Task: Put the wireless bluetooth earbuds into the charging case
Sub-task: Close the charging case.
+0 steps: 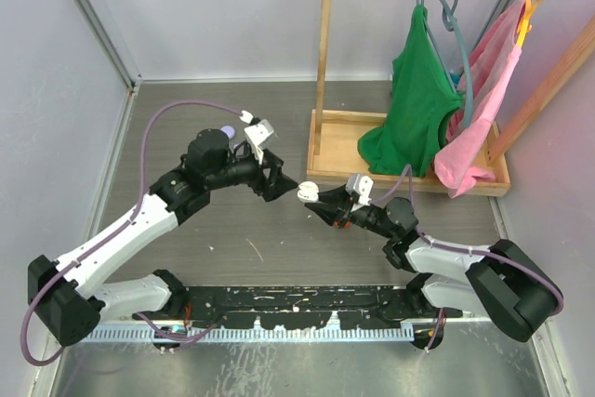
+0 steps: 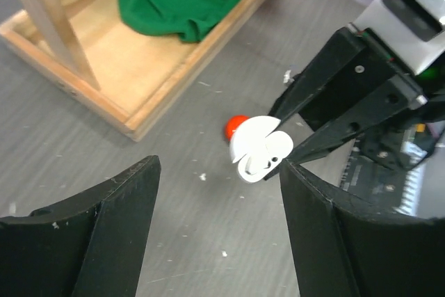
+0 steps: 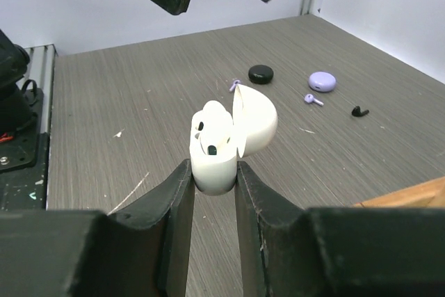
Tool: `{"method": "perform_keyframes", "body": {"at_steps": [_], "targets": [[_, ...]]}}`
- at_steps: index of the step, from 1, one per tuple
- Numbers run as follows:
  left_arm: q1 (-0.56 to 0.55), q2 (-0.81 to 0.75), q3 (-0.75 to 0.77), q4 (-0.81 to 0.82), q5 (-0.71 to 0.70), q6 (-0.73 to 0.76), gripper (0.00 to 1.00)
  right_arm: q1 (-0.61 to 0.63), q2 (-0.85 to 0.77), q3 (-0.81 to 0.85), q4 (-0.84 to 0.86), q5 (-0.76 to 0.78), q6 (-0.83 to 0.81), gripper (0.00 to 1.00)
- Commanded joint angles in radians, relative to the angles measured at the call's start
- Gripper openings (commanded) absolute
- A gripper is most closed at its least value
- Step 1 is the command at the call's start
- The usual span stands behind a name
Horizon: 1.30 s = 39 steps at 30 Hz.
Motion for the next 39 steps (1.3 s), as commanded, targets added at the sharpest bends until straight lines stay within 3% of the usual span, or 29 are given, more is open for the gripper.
{"method": "perform_keyframes", "body": {"at_steps": [1, 14, 28, 33, 39], "targets": [[0.055, 0.026, 0.046, 0.063, 0.265, -0.183, 0.71, 0.002, 0.009, 0.059, 0.097, -0.069, 0.012, 0.01], [0.075, 0.205, 0.071, 0.190, 0.517, -0.356, 0.69, 0.002, 0.030, 0.095, 0.098, -0.109, 0.038, 0.01], [0.076, 0.164, 0.047, 0.254, 0.656, -0.382, 0.64, 0.001, 0.043, 0.104, 0.012, -0.084, 0.044, 0.01], [0.090, 0.101, 0.053, 0.107, 0.484, -0.304, 0.64, 0.001, 0.024, 0.135, -0.142, -0.035, 0.074, 0.01], [0.114, 0.041, 0.043, -0.087, 0.008, -0.258, 0.68, 0.001, -0.005, 0.213, -0.488, 0.075, 0.151, 0.01]]}}
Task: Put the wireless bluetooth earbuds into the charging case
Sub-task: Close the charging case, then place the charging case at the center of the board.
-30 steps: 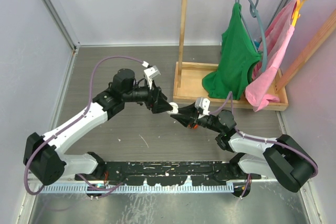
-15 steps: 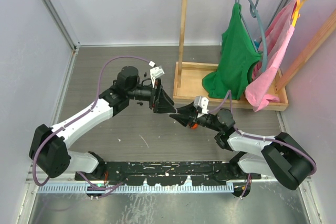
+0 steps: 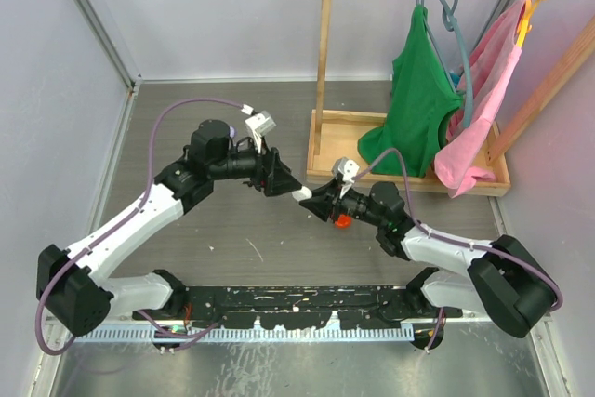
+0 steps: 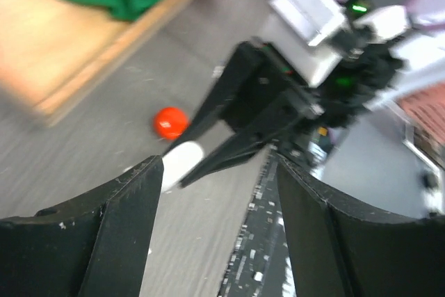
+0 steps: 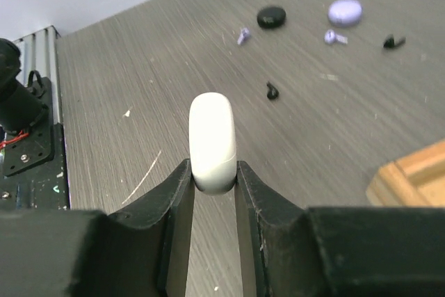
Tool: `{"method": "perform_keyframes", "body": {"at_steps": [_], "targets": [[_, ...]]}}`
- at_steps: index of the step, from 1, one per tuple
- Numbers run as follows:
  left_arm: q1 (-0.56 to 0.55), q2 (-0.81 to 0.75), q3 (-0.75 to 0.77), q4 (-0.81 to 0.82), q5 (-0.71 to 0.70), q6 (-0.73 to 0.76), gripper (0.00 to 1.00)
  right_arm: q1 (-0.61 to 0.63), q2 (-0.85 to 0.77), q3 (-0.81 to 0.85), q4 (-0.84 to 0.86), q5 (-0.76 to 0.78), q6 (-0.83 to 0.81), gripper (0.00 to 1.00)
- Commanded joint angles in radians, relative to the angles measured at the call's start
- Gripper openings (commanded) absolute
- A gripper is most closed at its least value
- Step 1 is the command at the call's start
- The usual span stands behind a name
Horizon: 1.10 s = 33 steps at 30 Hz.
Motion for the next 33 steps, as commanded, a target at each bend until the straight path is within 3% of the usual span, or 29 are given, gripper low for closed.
{"method": "perform_keyframes", "body": {"at_steps": [1, 5, 9, 16, 22, 25, 33], "targets": [[0.022, -0.061, 0.013, -0.174, -0.422, 0.056, 0.69, 0.001, -0.043, 0.092, -0.281, 0.118, 0.085, 0.01], [0.028, -0.090, 0.000, -0.264, -0.664, 0.050, 0.70, 0.001, -0.026, 0.140, -0.486, 0.201, 0.166, 0.01], [0.041, -0.120, -0.026, -0.316, -0.802, 0.029, 0.73, 0.001, 0.016, 0.179, -0.632, 0.259, 0.239, 0.01], [0.112, -0.155, -0.033, -0.406, -0.851, 0.018, 0.76, 0.000, 0.134, 0.210, -0.757, 0.258, 0.333, 0.02], [0.170, -0.179, -0.052, -0.427, -0.857, 0.009, 0.78, 0.000, 0.174, 0.223, -0.847, 0.287, 0.359, 0.08], [0.190, -0.188, -0.061, -0.426, -0.878, -0.012, 0.80, 0.000, 0.177, 0.223, -0.883, 0.300, 0.365, 0.14], [0.232, -0.182, -0.079, -0.410, -0.856, -0.077, 0.87, 0.002, 0.094, 0.212, -0.922, 0.324, 0.366, 0.44]]}}
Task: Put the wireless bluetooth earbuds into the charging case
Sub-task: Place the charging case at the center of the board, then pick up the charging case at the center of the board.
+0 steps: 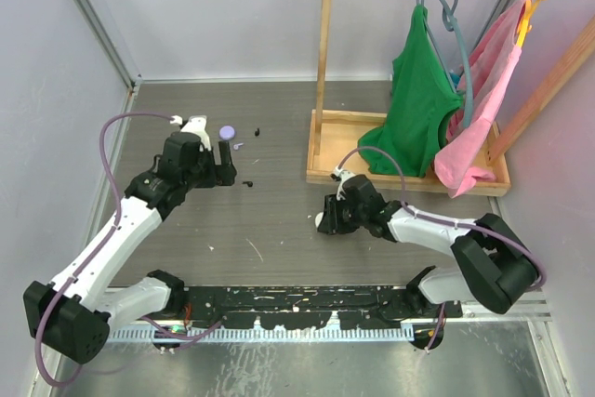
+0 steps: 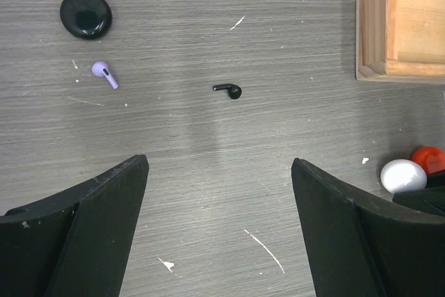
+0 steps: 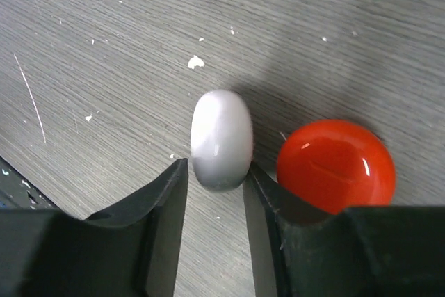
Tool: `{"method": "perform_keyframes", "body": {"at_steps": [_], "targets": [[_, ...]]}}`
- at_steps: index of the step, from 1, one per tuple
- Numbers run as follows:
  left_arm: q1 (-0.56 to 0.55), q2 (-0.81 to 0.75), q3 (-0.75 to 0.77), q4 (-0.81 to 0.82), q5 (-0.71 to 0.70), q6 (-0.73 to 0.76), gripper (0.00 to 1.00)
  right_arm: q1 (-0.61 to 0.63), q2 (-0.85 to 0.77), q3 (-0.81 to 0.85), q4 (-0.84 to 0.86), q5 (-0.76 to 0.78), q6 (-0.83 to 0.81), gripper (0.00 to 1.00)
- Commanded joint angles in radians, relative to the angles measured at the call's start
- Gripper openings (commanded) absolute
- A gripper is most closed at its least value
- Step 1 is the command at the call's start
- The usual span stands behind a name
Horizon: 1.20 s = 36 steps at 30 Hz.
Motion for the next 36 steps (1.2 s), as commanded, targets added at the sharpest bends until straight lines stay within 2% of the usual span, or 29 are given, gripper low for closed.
{"method": "perform_keyframes", "body": {"at_steps": [1, 5, 13, 22, 27, 31, 36], "targets": [[0.028, -0.013, -0.008, 0.026, -0.006, -0.063, 0.92, 0.002, -0.086, 0.018, -0.055, 0.046, 0.007, 0.47], [0.071, 0.005, -0.009, 0.030, 0.008, -0.099, 0.96, 0.002, -0.169, 0.035, -0.095, 0.058, -0.010, 0.58], [0.160, 0.118, 0.040, 0.020, 0.021, -0.106, 0.94, 0.004, -0.302, 0.059, -0.144, 0.076, -0.132, 0.77], [0.235, 0.392, 0.203, -0.013, -0.047, -0.051, 0.92, 0.002, -0.434, 0.002, 0.007, 0.209, -0.272, 0.92], [0.260, 0.554, 0.359, -0.088, -0.048, 0.090, 0.91, 0.002, -0.480, -0.073, 0.139, 0.251, -0.278, 0.96], [0.268, 0.679, 0.492, -0.165, -0.027, 0.262, 0.91, 0.002, -0.523, -0.130, 0.208, 0.254, -0.266, 0.97], [0.277, 0.792, 0.561, -0.174, 0.035, 0.444, 0.91, 0.002, -0.544, -0.142, 0.206, 0.271, -0.264, 0.97]]}}
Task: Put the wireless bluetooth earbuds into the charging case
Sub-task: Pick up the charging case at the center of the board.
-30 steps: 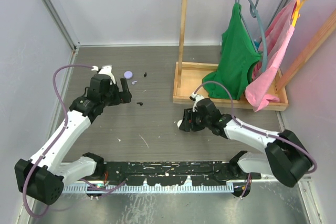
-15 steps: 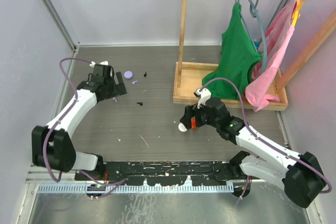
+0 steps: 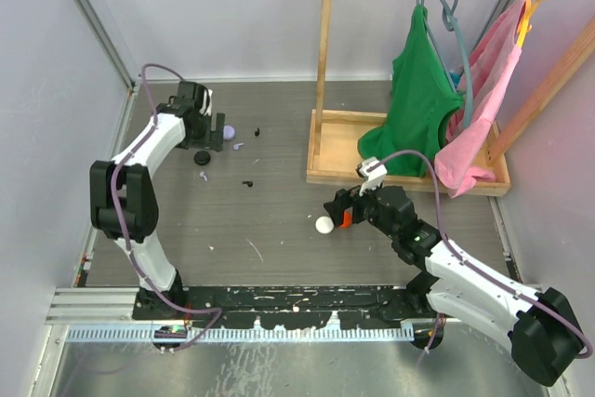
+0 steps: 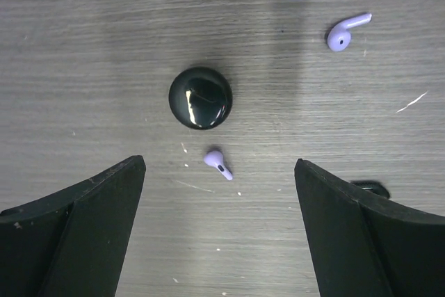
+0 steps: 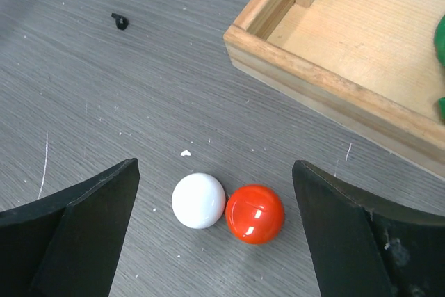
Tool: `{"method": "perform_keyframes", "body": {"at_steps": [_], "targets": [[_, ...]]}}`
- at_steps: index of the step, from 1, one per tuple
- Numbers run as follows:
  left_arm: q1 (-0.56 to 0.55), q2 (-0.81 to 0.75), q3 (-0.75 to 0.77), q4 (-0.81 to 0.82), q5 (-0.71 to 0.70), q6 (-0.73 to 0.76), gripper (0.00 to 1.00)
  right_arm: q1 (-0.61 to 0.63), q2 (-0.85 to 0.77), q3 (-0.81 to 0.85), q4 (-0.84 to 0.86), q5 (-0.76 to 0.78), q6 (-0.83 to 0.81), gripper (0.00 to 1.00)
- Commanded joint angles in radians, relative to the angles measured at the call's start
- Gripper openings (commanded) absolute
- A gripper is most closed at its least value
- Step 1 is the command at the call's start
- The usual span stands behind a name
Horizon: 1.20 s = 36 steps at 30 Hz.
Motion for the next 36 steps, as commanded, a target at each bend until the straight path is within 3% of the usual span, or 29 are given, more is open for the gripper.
{"method": "perform_keyframes", "body": {"at_steps": [1, 7, 13, 25, 36], "targets": [[0.017, 0.078, 0.078, -0.054, 0.077, 0.214, 0.91, 0.002, -0.025, 0.002, 0.100, 0.030, -0.009, 0.97], [0.051, 0.195, 0.171, -0.101, 0.150, 0.329, 0.88, 0.001, -0.027, 0.001, 0.091, 0.001, -0.010, 0.97], [0.092, 0.301, 0.283, -0.174, 0.257, 0.351, 0.76, 0.002, -0.007, 0.005, 0.092, -0.012, -0.010, 0.97], [0.120, 0.440, 0.372, -0.206, 0.278, 0.303, 0.66, 0.002, 0.045, 0.017, 0.081, -0.001, -0.008, 0.97], [0.119, 0.411, 0.331, -0.222, 0.230, 0.224, 0.48, 0.002, 0.044, 0.019, 0.078, -0.005, -0.006, 0.97]]}}
